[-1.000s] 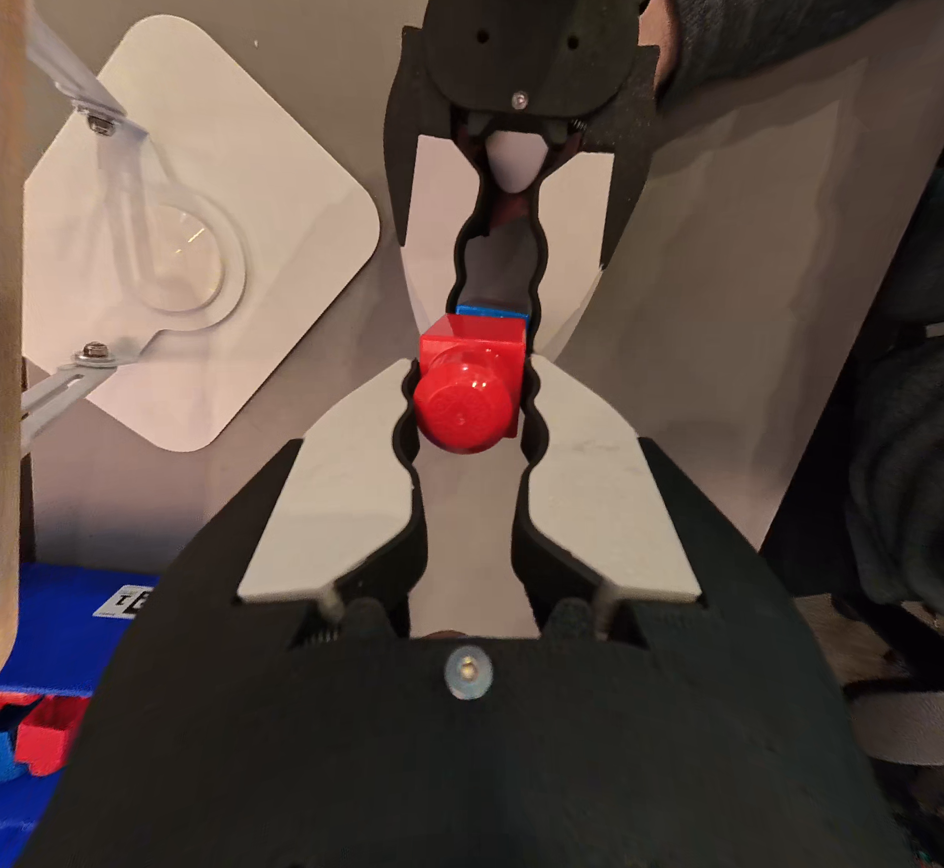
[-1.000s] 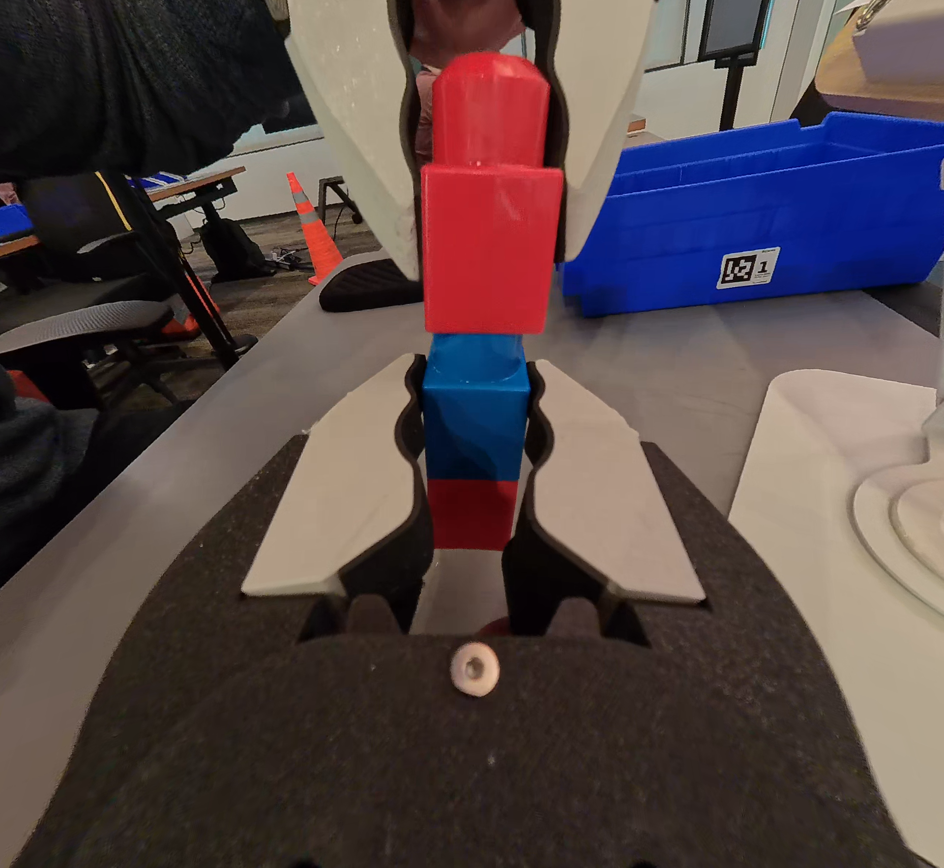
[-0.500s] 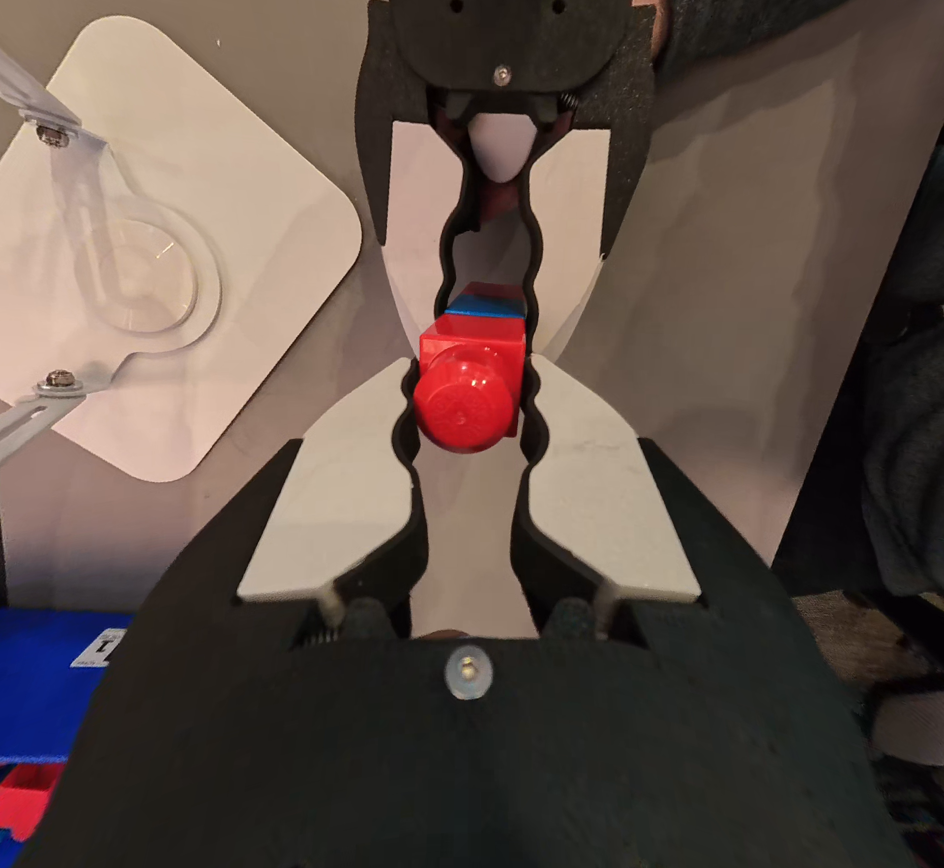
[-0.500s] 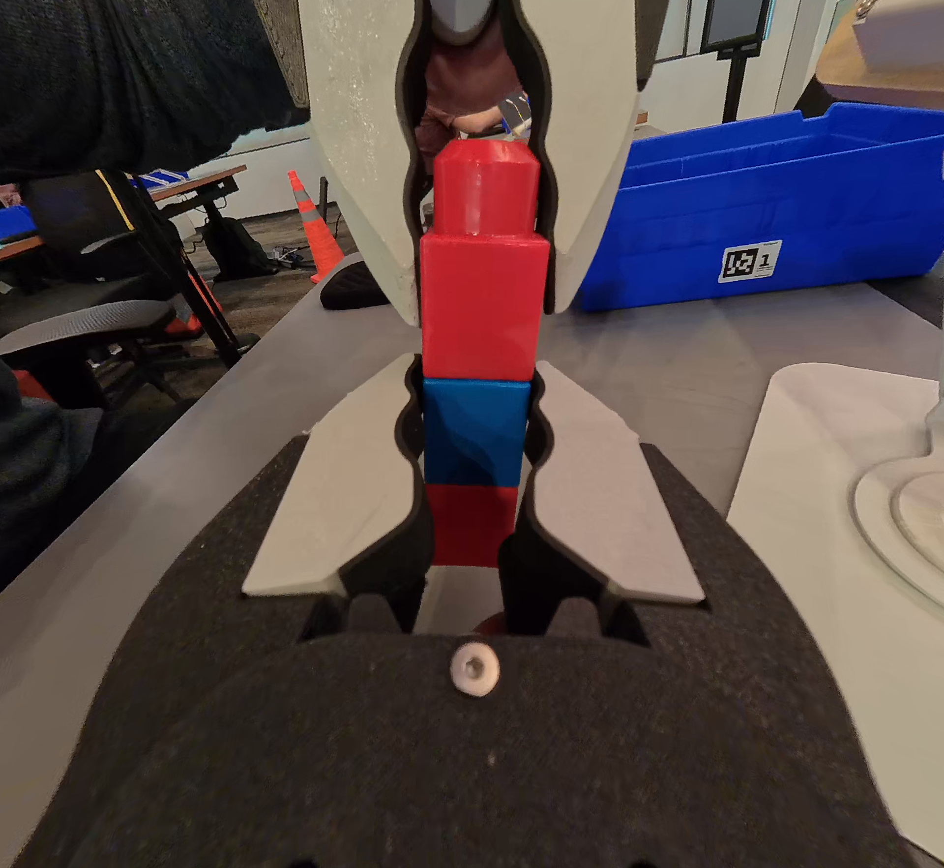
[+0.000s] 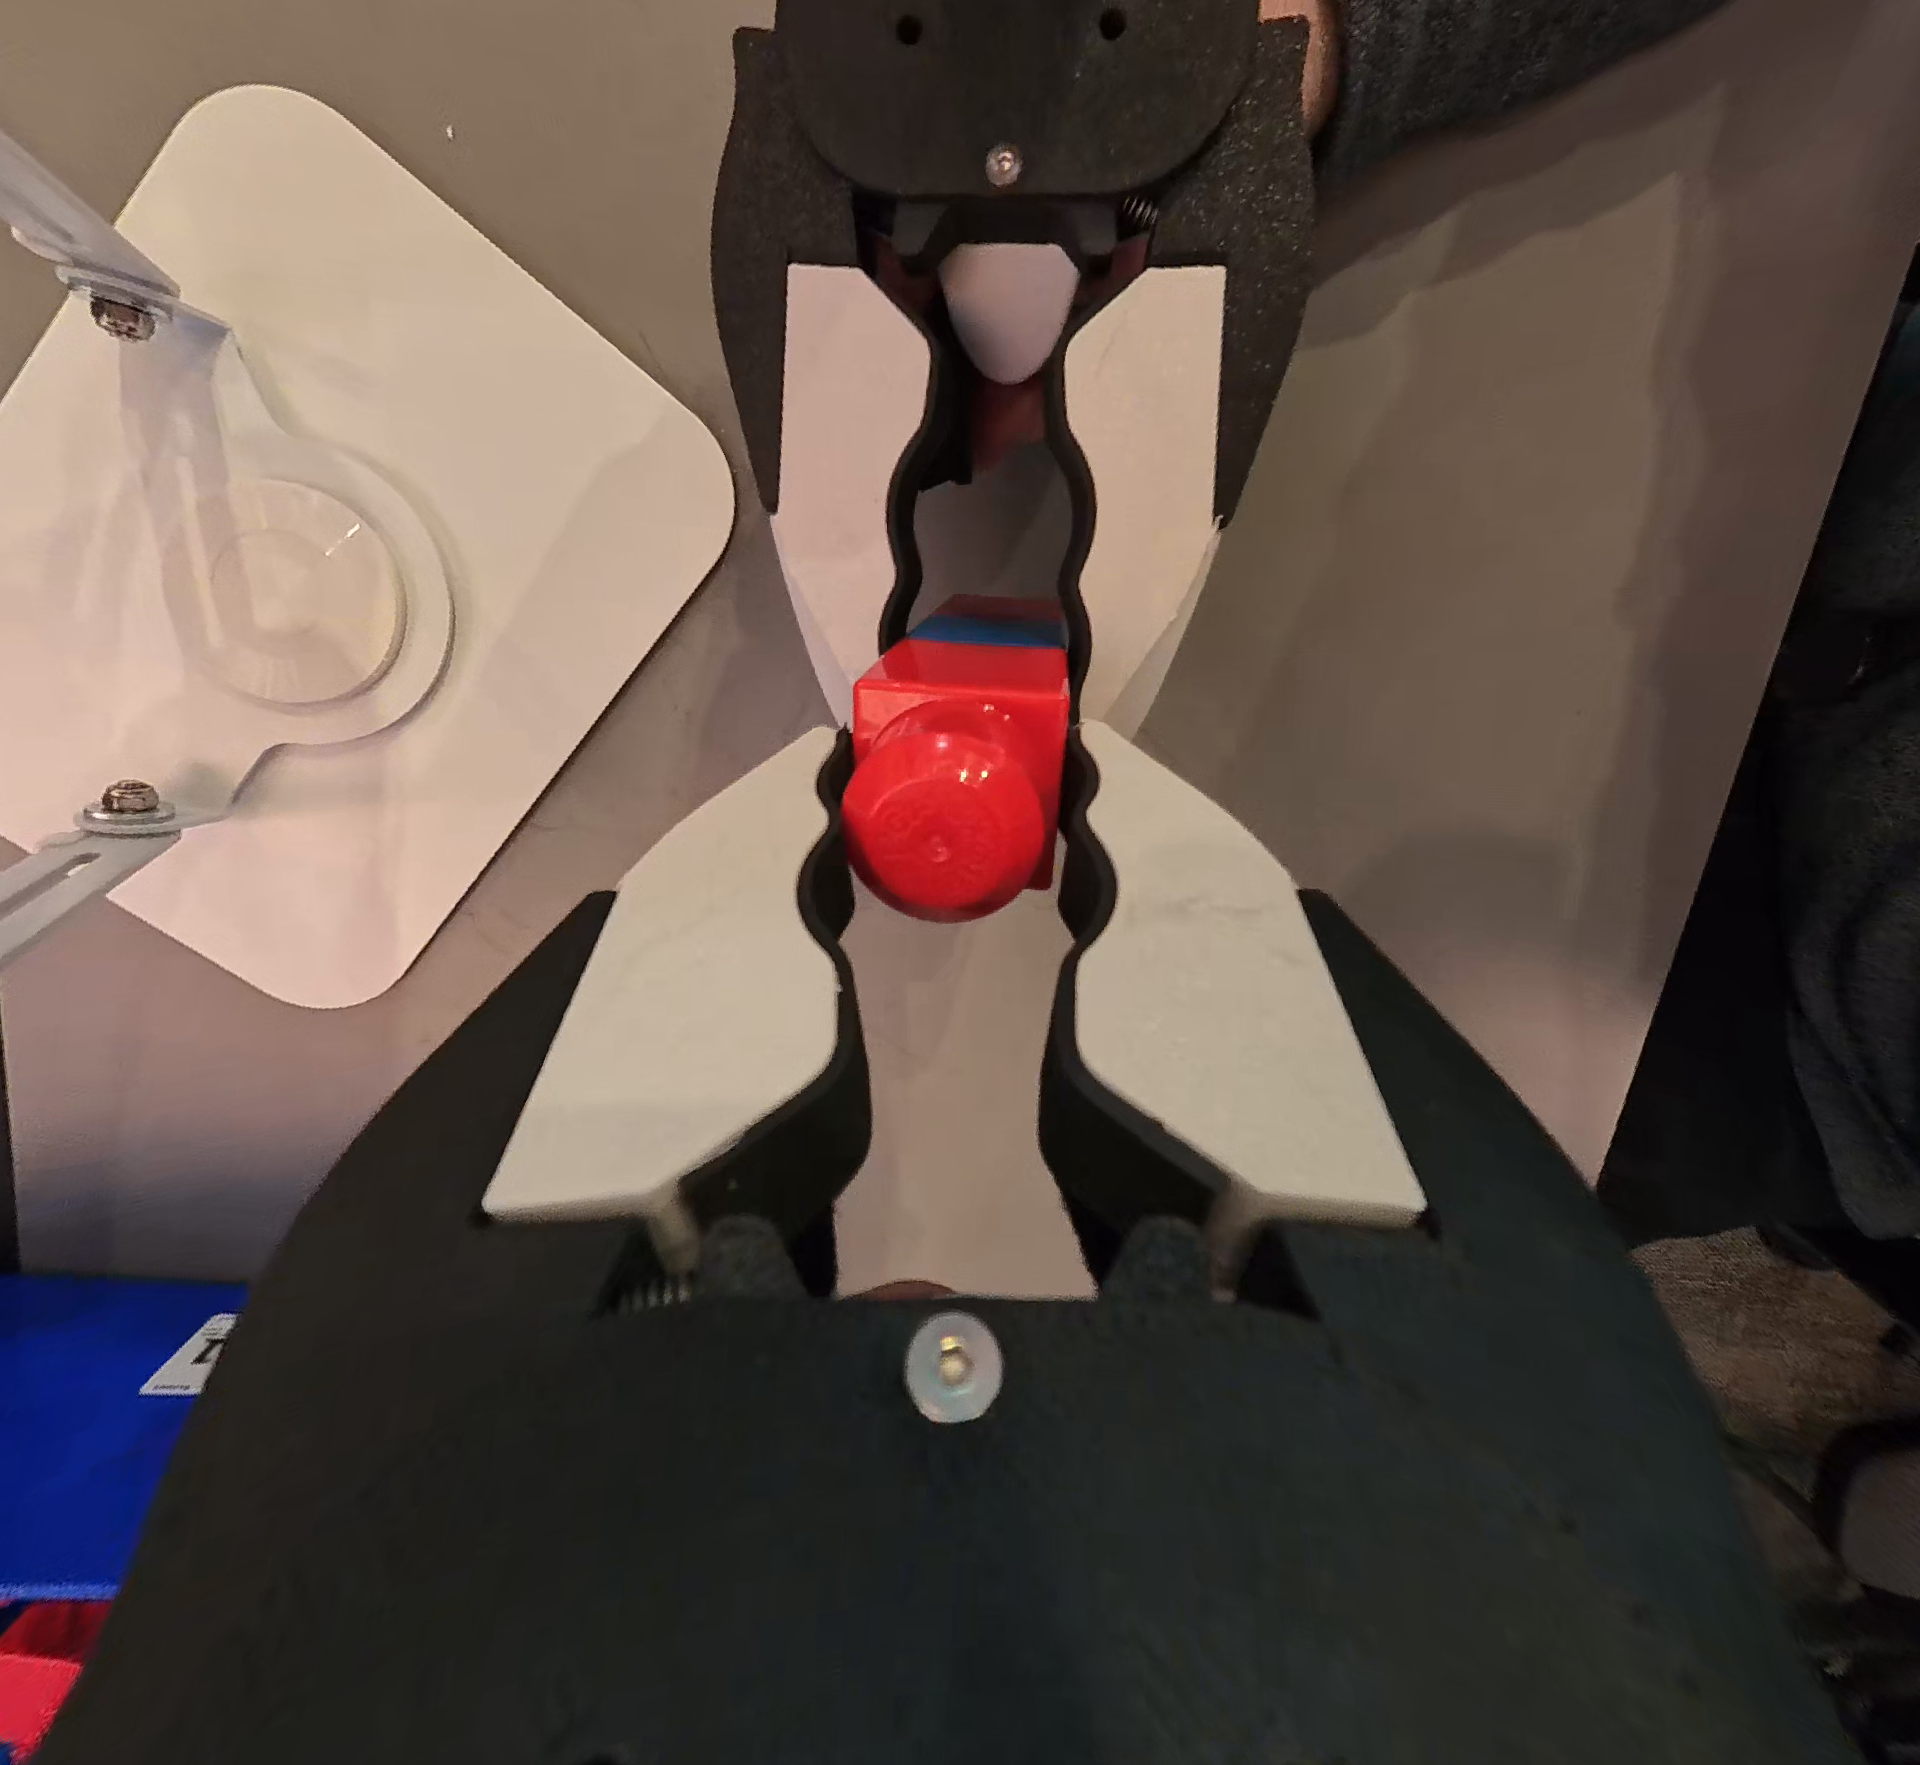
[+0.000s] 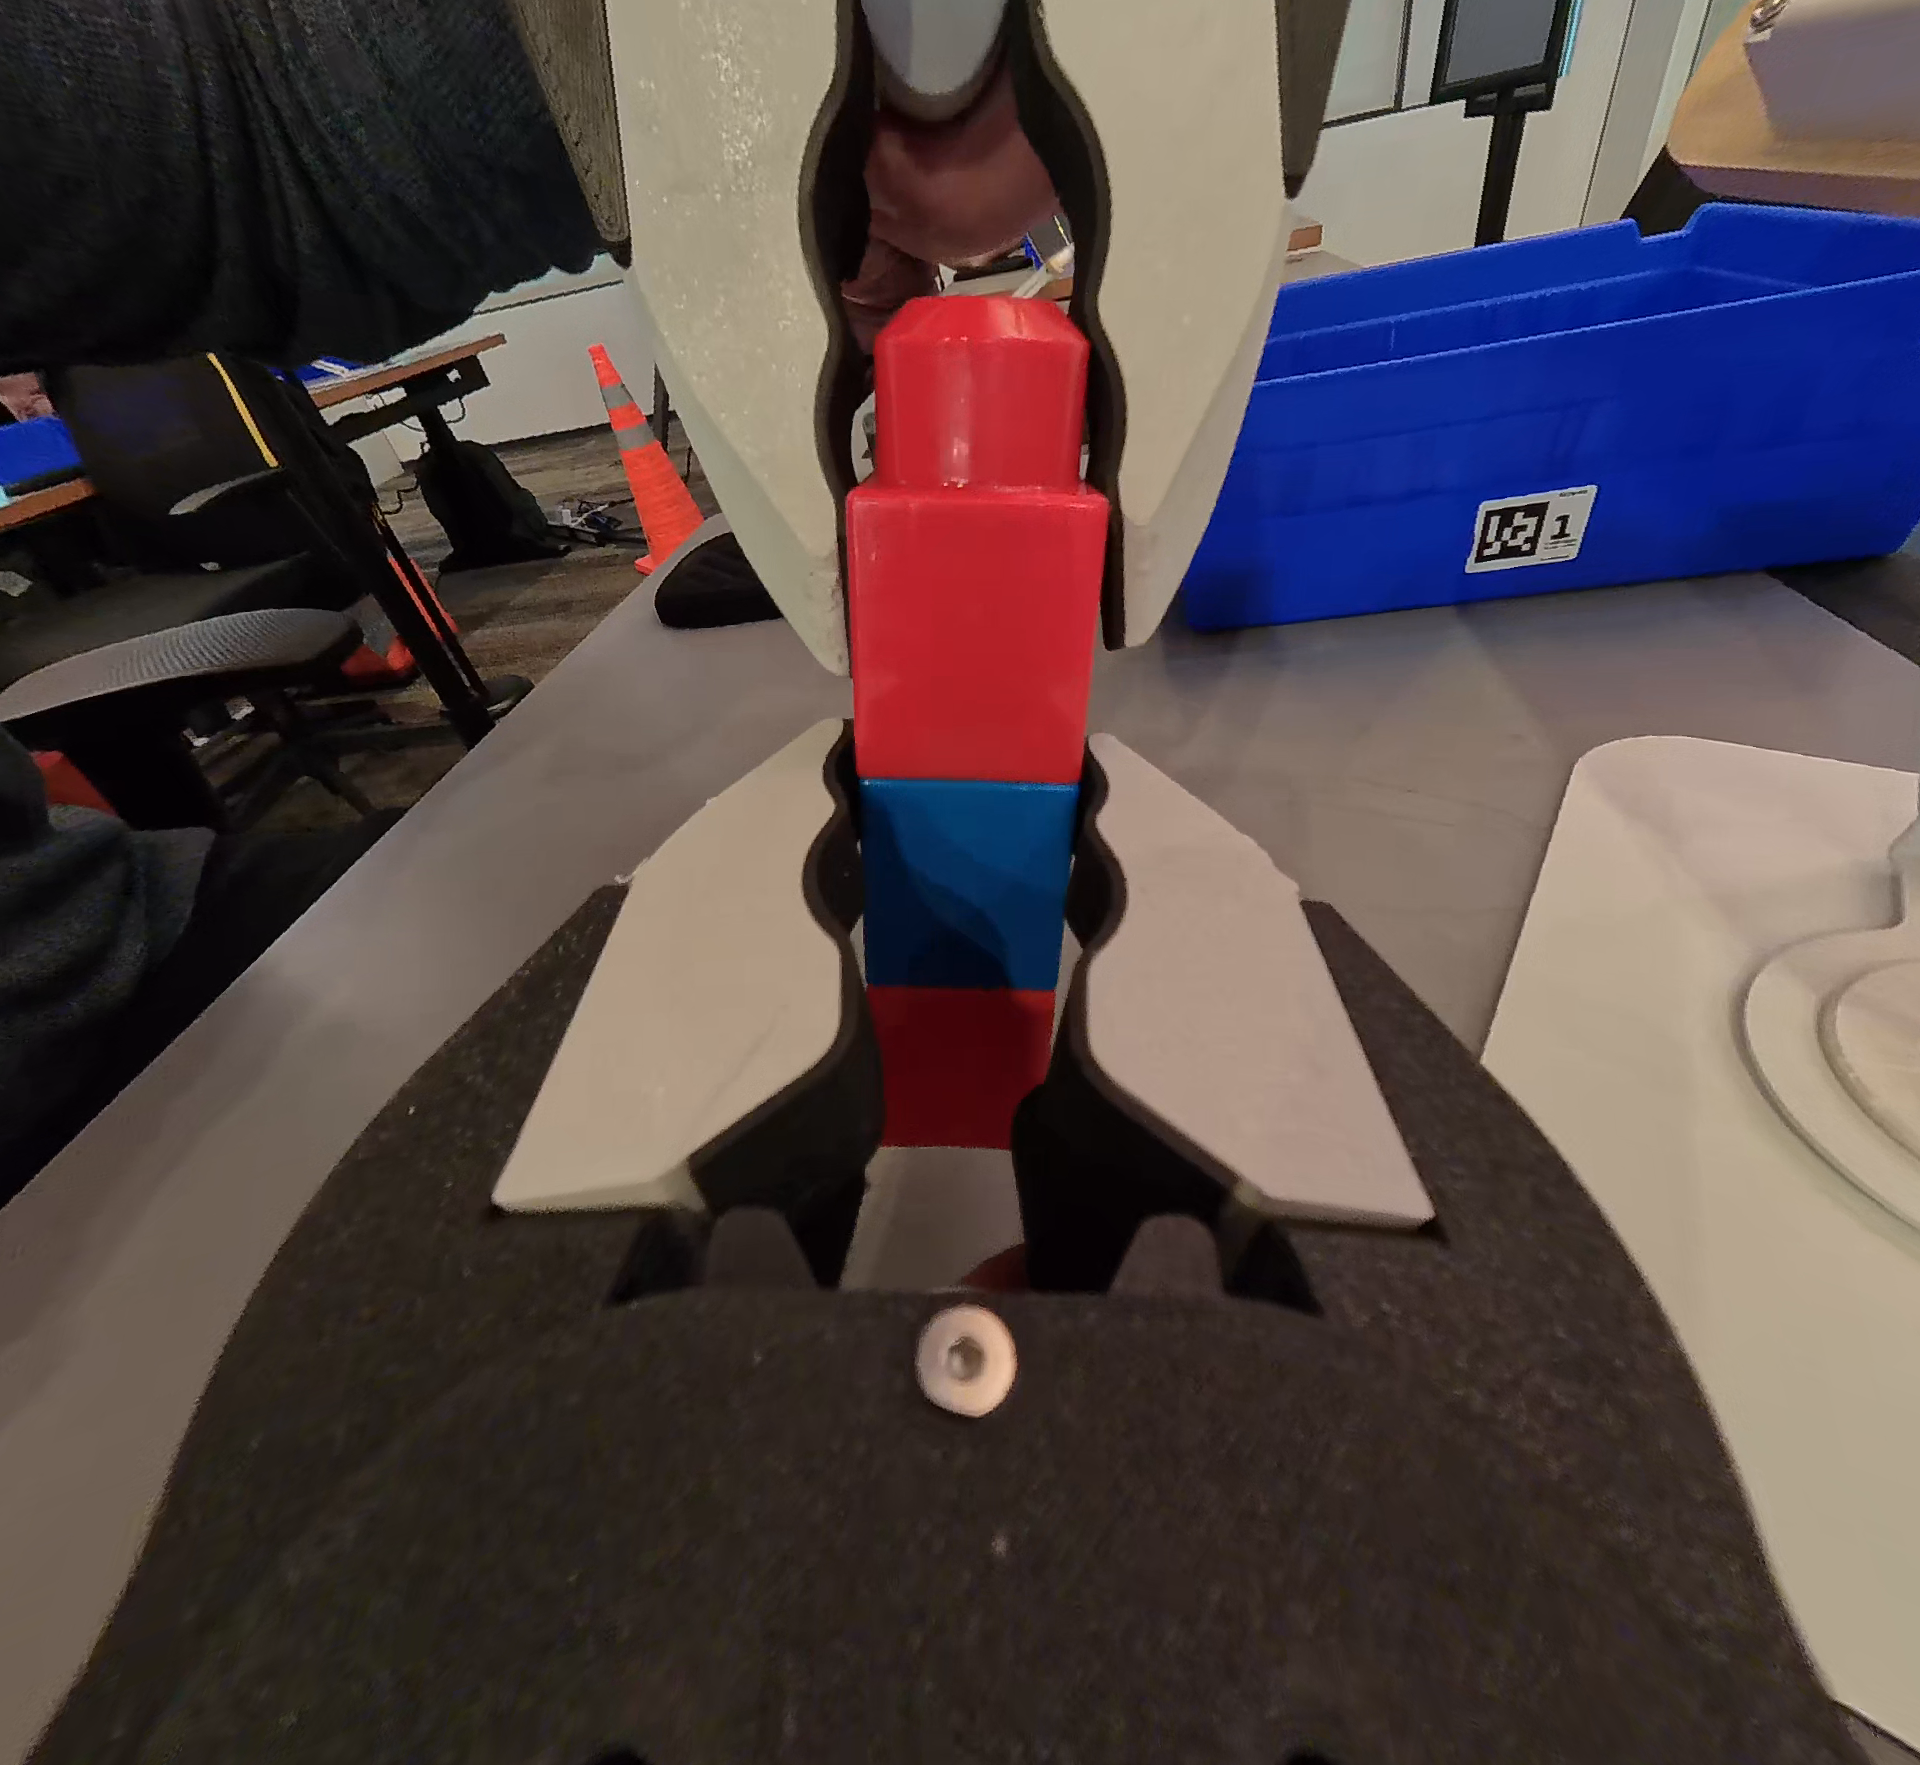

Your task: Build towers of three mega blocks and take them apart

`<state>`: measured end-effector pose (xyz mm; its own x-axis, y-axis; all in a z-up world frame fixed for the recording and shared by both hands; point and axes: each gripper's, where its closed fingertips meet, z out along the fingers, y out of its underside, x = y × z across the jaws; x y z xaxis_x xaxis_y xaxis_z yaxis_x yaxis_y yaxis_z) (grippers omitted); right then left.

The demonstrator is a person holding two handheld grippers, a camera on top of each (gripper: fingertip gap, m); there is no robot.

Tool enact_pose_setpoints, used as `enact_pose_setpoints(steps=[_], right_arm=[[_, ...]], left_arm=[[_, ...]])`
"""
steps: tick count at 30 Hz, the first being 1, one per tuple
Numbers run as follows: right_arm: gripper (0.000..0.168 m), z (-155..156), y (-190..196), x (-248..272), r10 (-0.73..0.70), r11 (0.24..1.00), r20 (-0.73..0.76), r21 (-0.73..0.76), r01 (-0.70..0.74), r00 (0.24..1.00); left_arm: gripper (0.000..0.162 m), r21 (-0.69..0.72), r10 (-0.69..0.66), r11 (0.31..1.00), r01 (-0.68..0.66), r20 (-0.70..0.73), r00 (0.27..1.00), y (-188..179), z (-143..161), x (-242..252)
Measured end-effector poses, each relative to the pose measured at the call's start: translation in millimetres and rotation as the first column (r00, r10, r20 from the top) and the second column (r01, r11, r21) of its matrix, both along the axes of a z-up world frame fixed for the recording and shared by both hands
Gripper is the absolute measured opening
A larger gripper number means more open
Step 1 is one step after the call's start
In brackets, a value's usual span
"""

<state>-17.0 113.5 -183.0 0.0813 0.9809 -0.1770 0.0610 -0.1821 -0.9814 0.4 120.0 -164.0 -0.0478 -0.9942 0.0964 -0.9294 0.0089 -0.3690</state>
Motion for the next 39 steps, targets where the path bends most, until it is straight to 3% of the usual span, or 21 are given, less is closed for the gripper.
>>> enact_pose_setpoints(steps=[21, 27, 35, 37, 39], right_arm=[[0.036, 2, 0, 0, 0.003, 1.000, -0.016, -0.001, -0.003, 1.000], [0.036, 15, 11, 12, -0.031, 0.998, -0.132, -0.065, 0.022, 0.991], [0.036, 26, 20, 24, -0.061, 0.992, -0.243, -0.122, 0.031, 0.968], [0.037, 27, 20, 25, -0.057, 0.992, -0.254, -0.122, 0.026, 0.966], [0.036, 28, 19, 25, -0.050, 0.993, -0.257, -0.120, 0.019, 0.965]], left_arm=[[0.036, -0.013, 0.048, 0.999, -0.048, 0.006, 0.999, 1, 1, -1], [0.054, -0.046, 0.155, 0.988, -0.149, 0.197, 0.968, 9, 16, 3], [0.074, -0.231, 0.340, 0.935, -0.268, 0.382, 0.859, -1, -17, 17], [0.071, -0.232, 0.339, 0.936, -0.265, 0.393, 0.855, -3, -25, 24], [0.058, -0.257, 0.355, 0.930, -0.265, 0.429, 0.830, -3, -27, 32]])
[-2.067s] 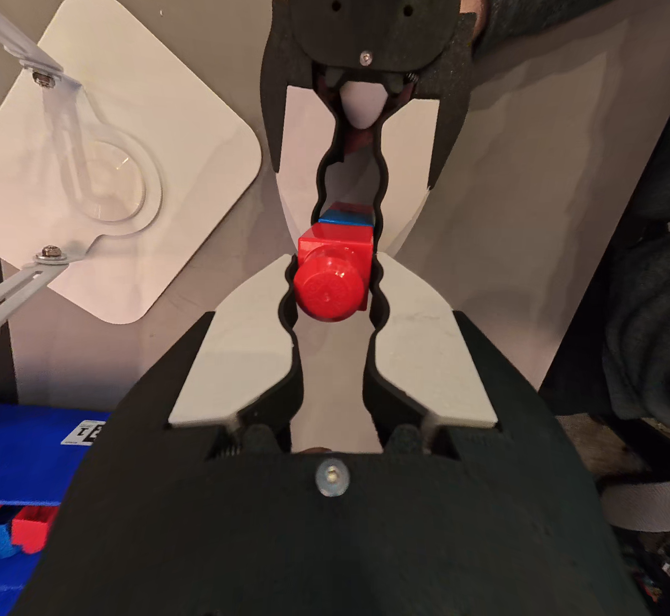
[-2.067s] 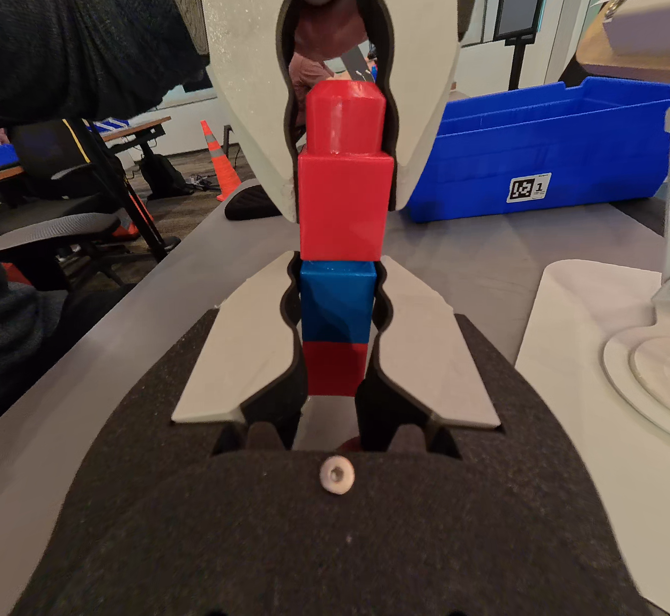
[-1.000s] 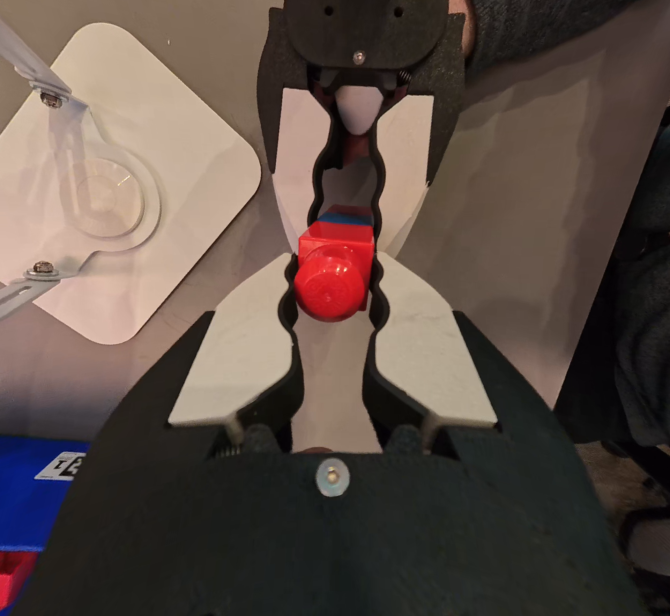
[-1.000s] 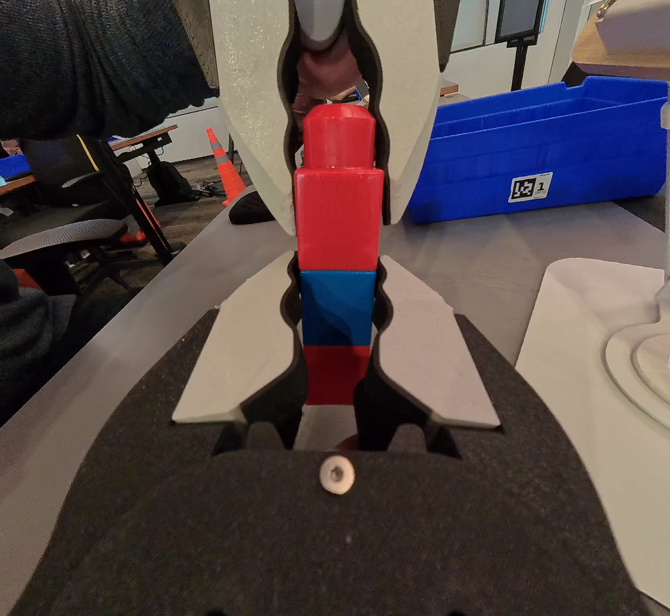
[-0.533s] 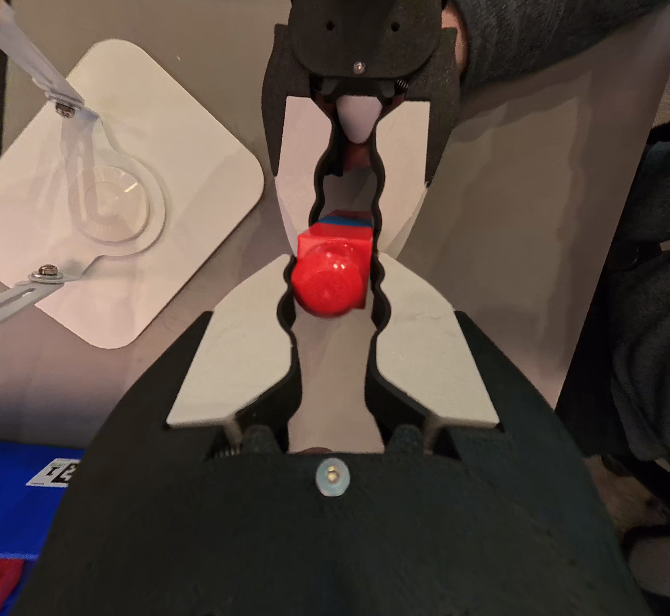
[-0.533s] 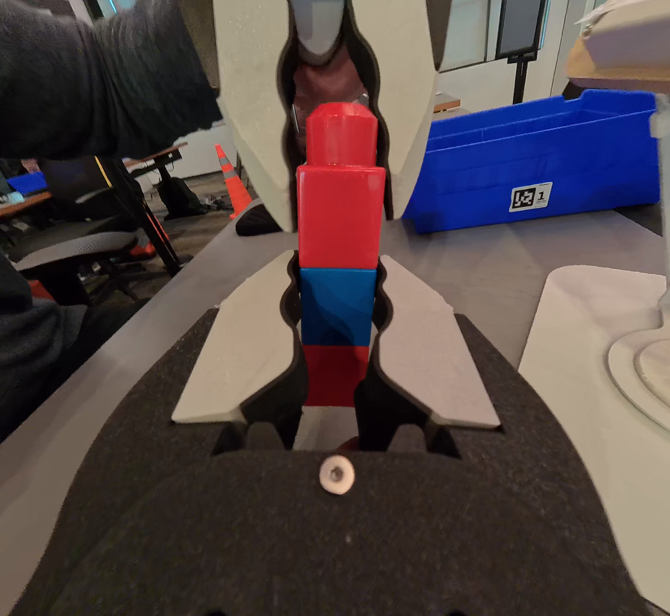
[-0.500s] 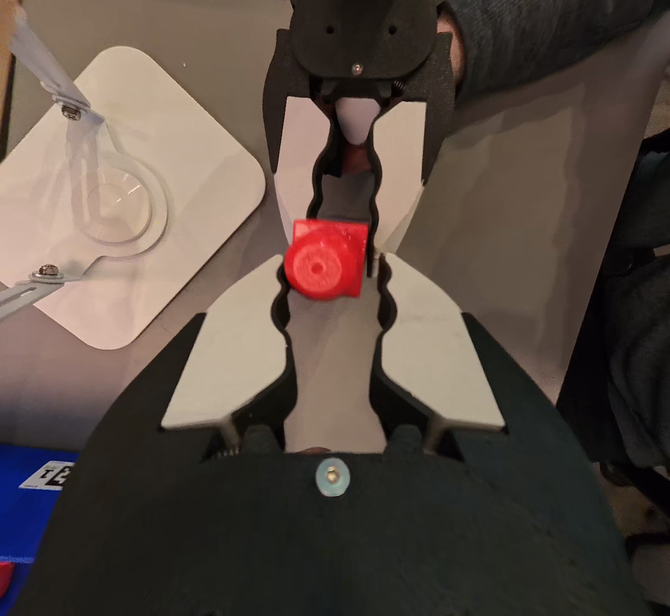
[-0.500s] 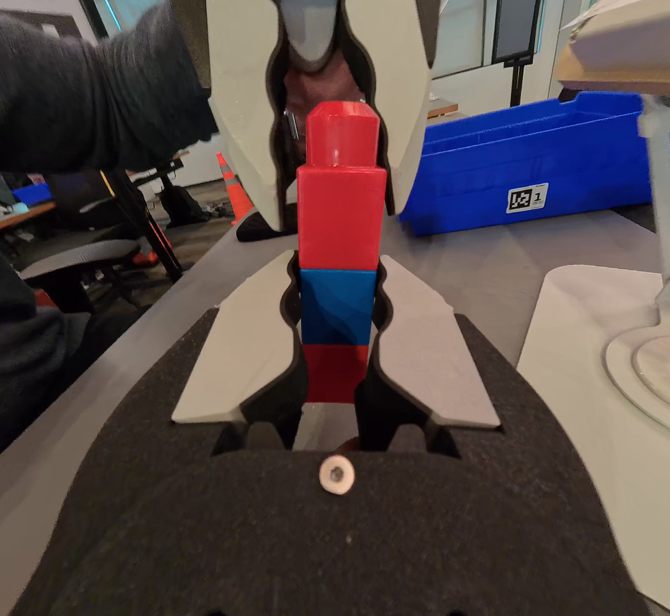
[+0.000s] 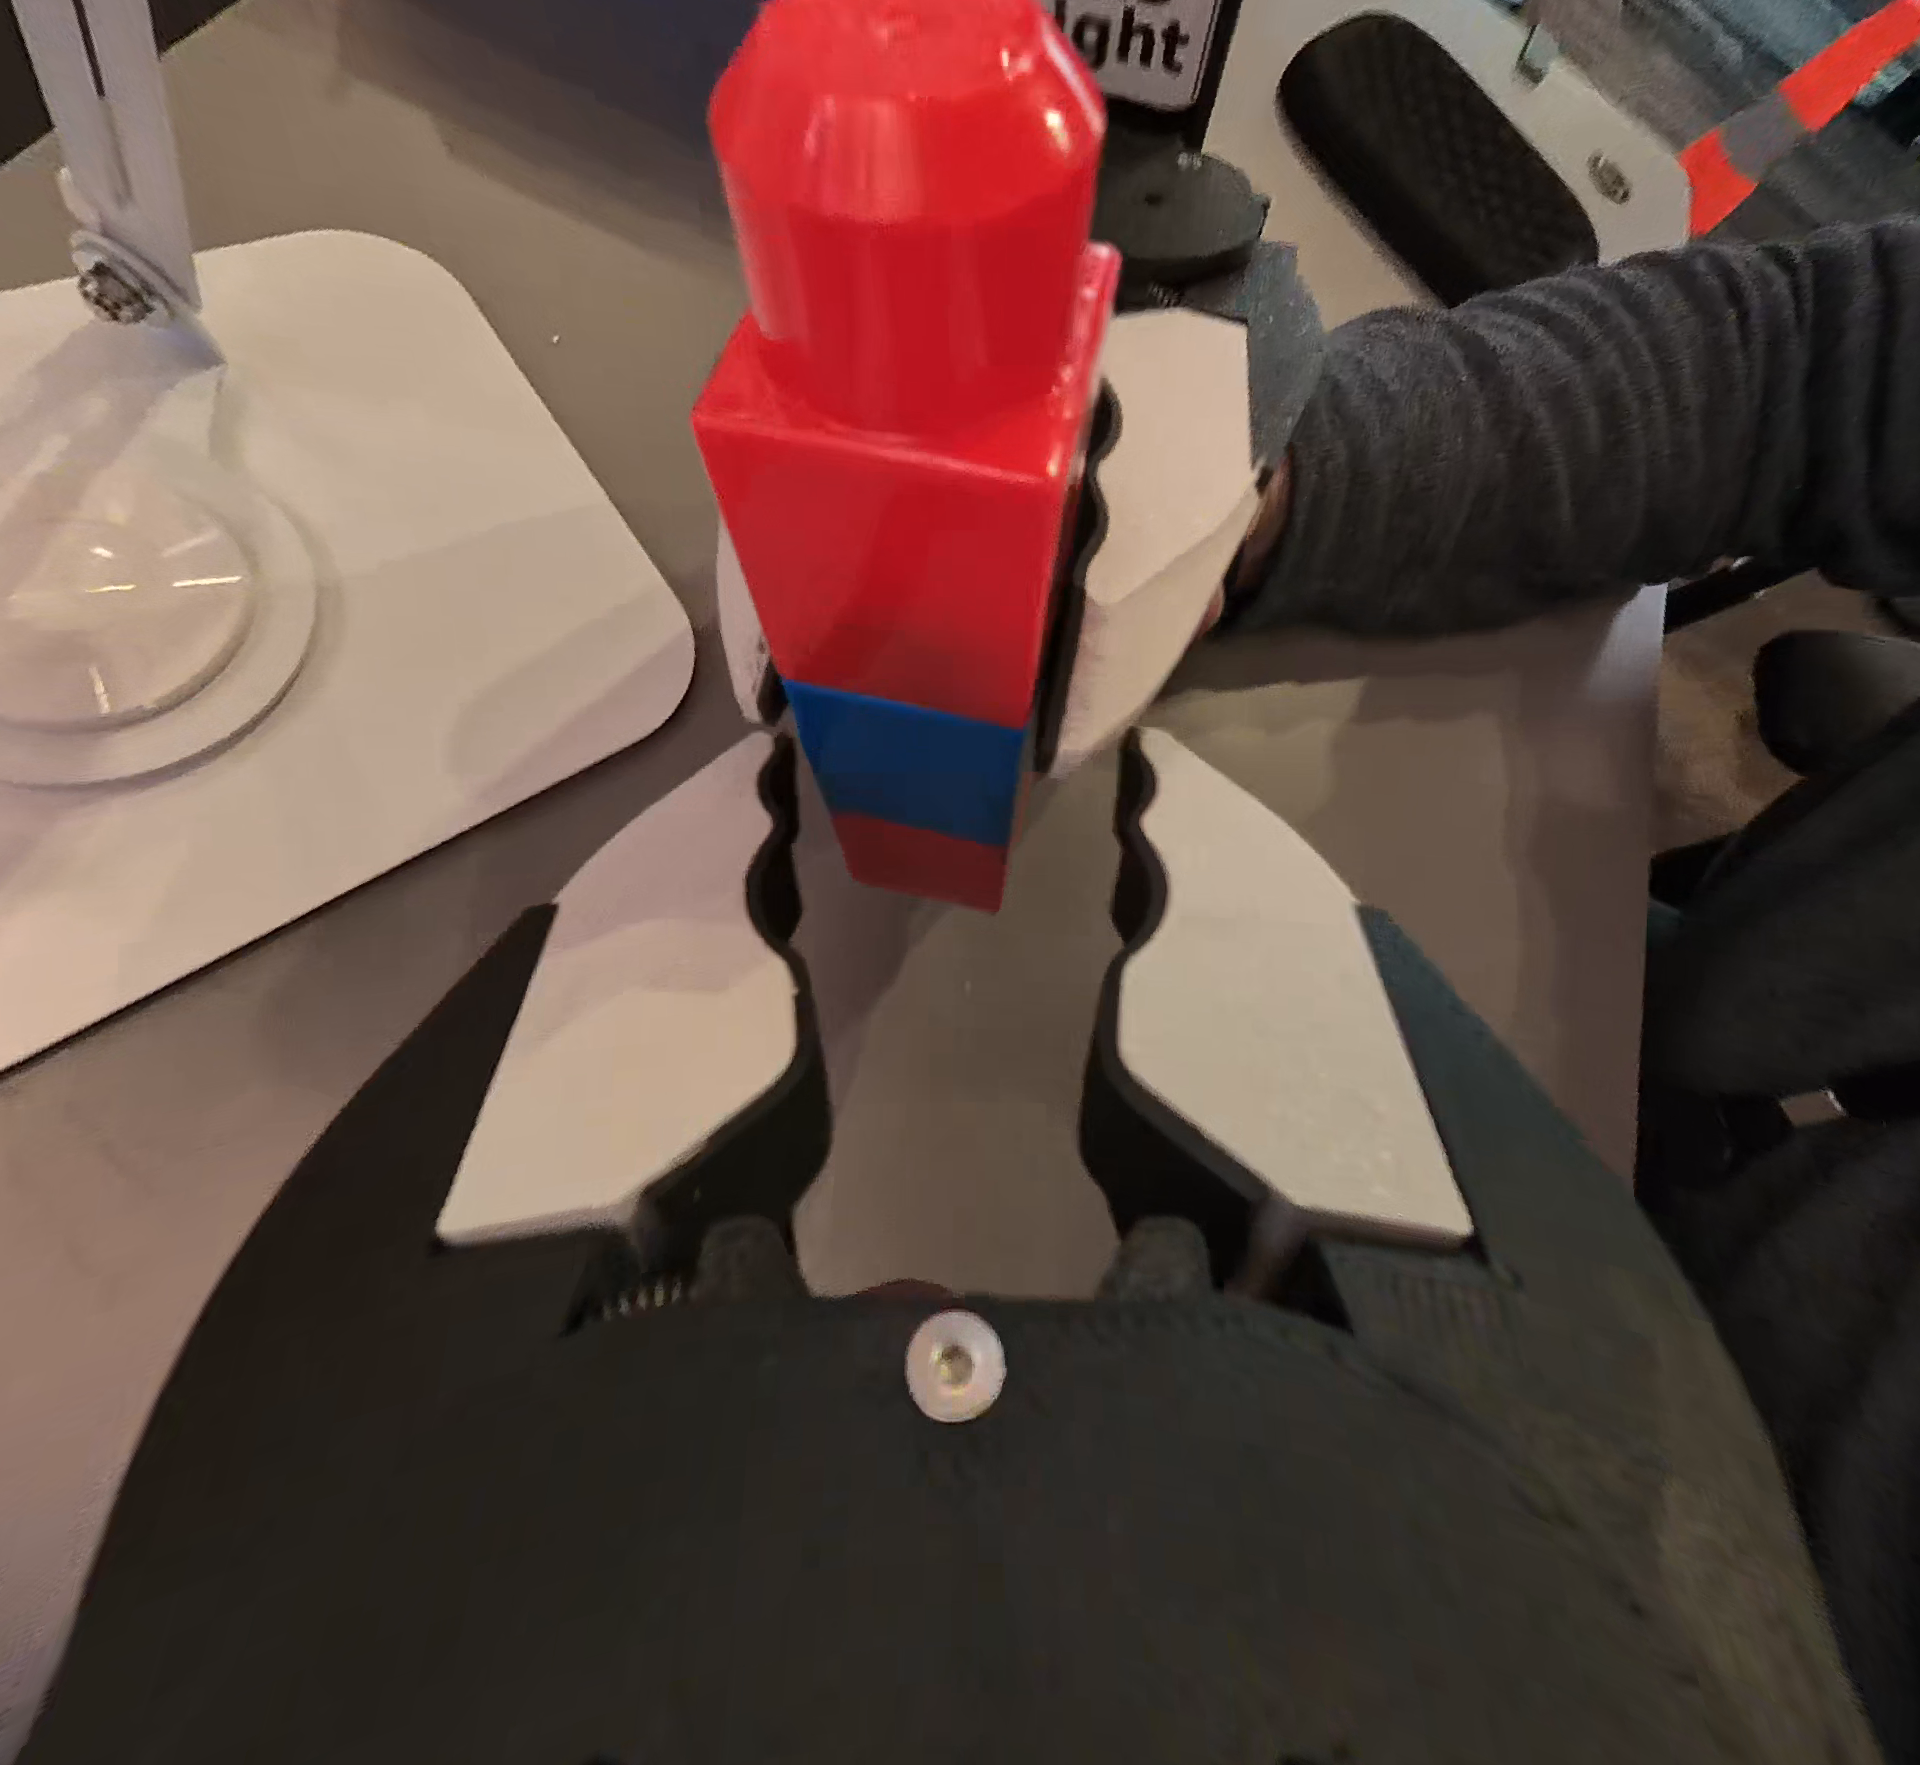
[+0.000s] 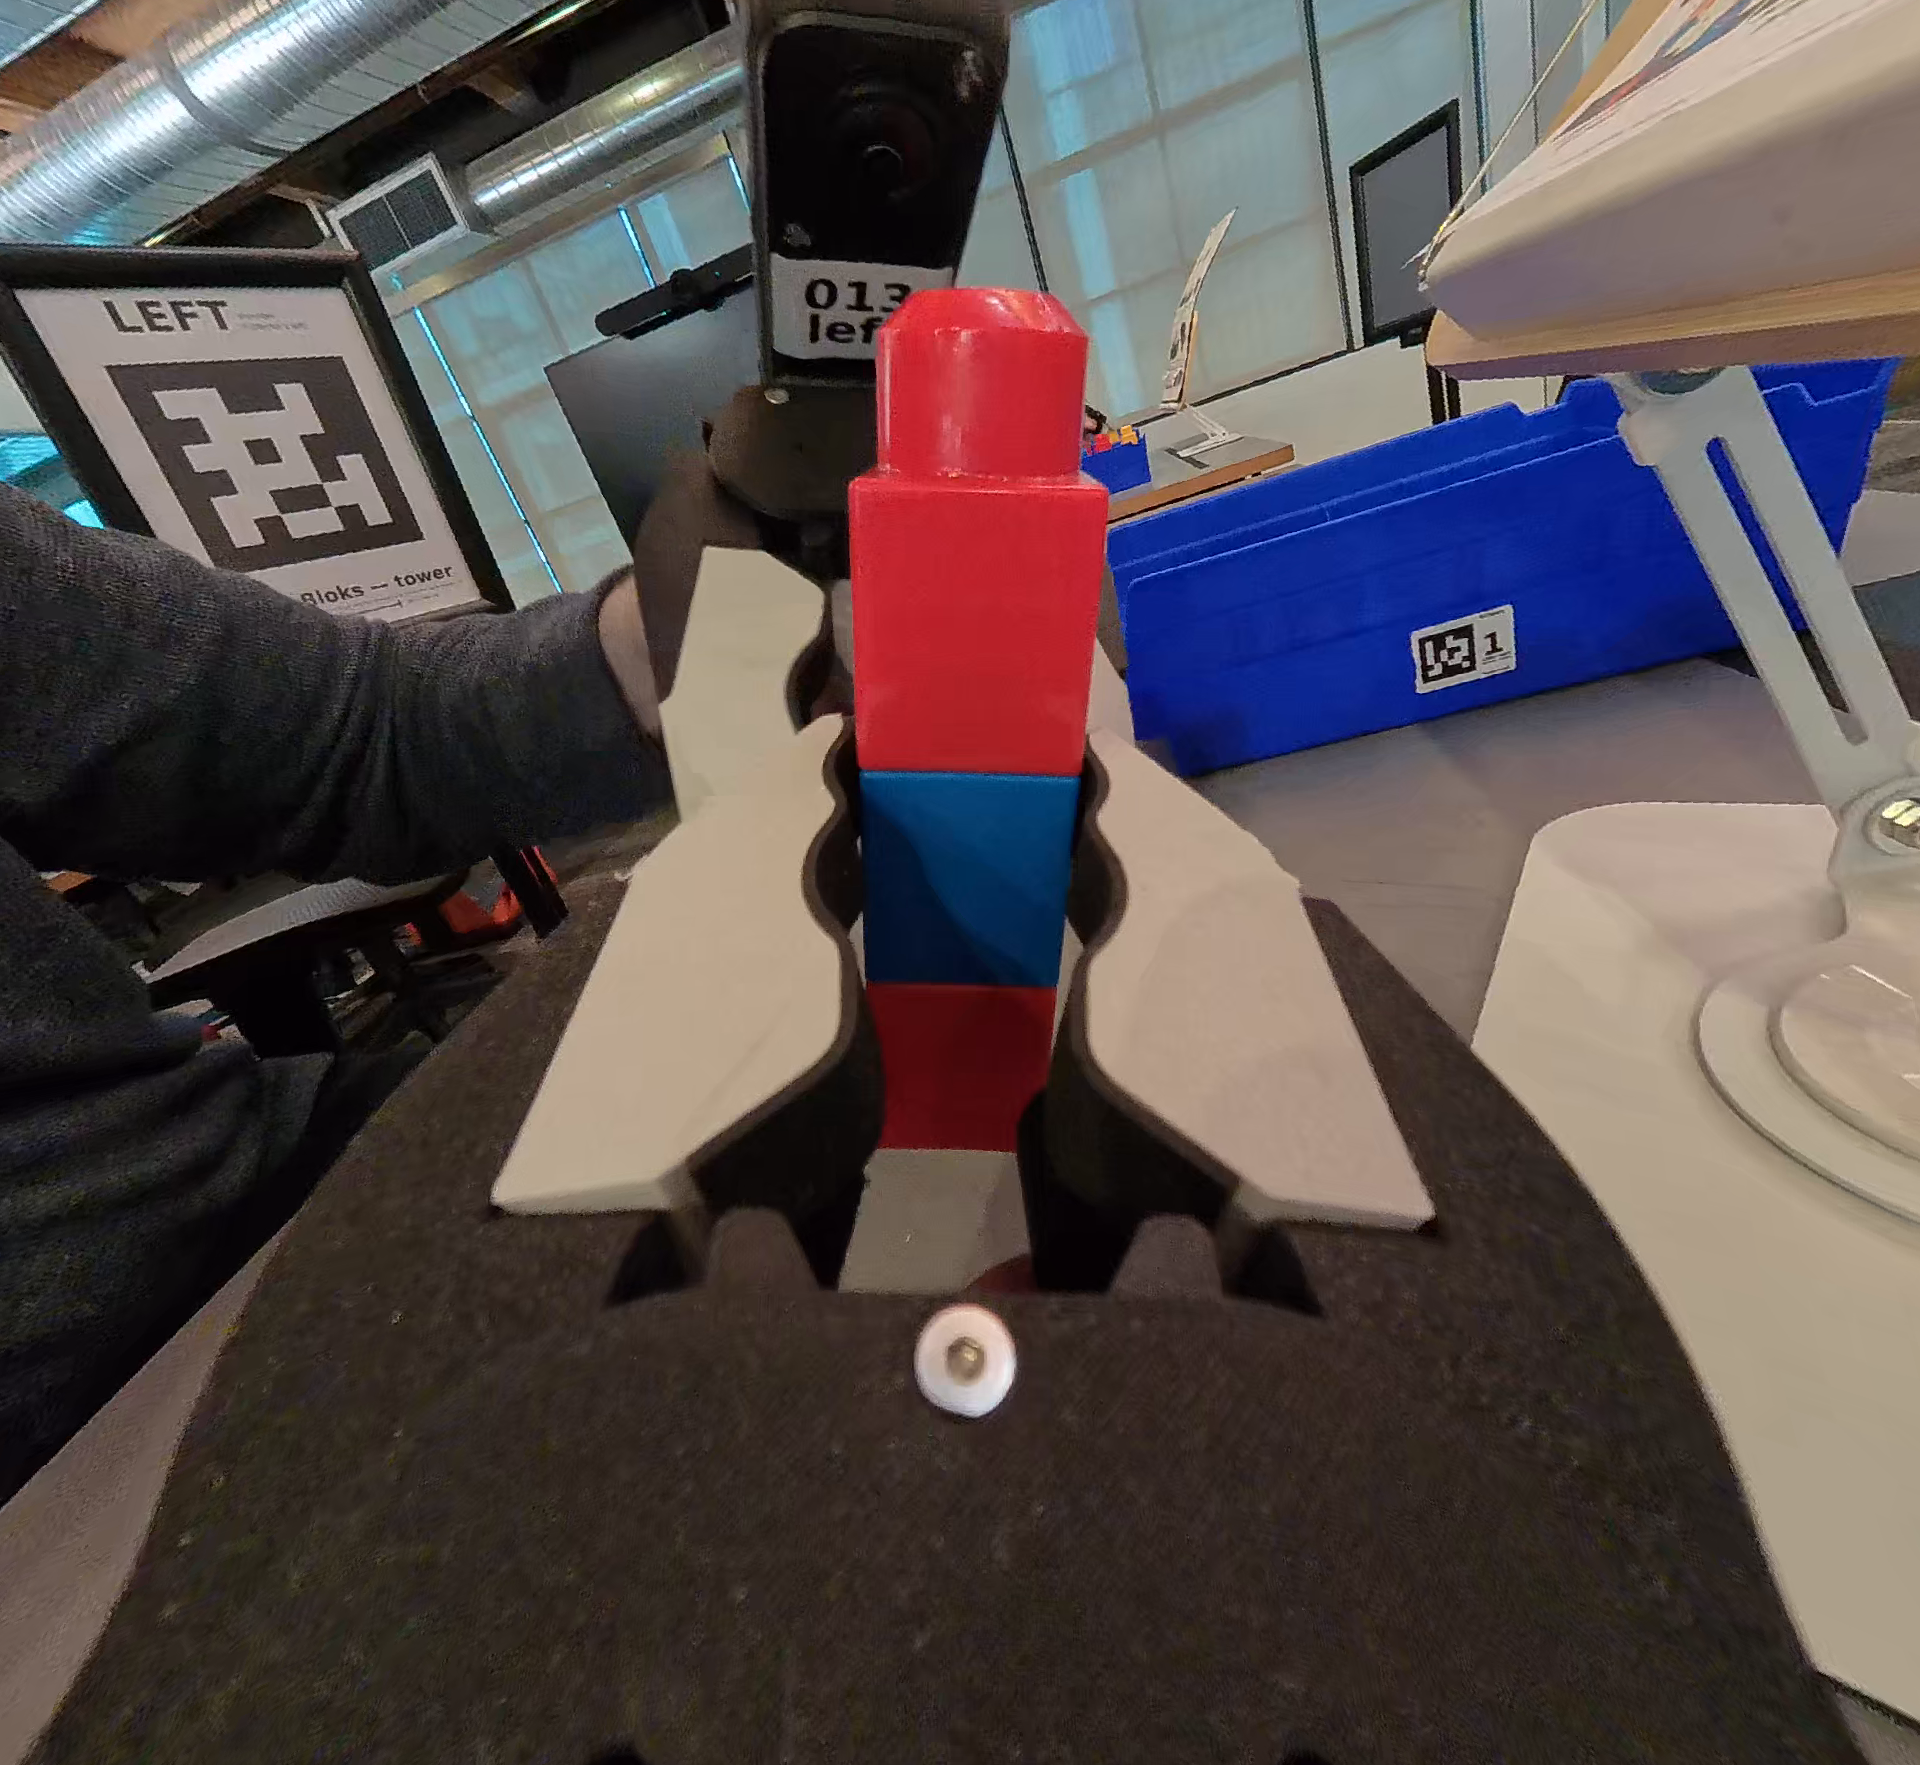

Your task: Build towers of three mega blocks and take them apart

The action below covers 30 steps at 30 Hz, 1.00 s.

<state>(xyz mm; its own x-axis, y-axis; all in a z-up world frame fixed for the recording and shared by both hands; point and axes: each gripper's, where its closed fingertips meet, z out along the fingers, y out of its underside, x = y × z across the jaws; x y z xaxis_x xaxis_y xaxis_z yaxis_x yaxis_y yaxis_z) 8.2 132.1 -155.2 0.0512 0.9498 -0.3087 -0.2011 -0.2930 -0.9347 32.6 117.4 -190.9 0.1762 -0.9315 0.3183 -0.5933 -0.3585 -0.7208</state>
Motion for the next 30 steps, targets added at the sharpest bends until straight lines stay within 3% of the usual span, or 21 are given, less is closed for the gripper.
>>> enact_pose_setpoints(steps=[3, 13, 30], right_arm=[[0.036, 0, -1, 0, 0.008, 1.000, 0.000, 0.002, -0.008, 1.000], [0.037, 8, -3, 7, 0.037, 0.999, -0.075, 0.006, -0.036, 0.996], [0.039, 6, -4, 6, 0.041, 0.999, -0.054, 0.011, -0.041, 0.998]], left_arm=[[0.038, -0.004, 0.004, 1.000, -0.004, 0.025, 1.000, 4, -3, 3], [0.037, -0.057, -0.078, 0.996, 0.071, -0.130, 0.988, -10, -18, -6], [0.036, -0.041, -0.073, 0.997, 0.067, -0.157, 0.985, -9, -17, -7]])
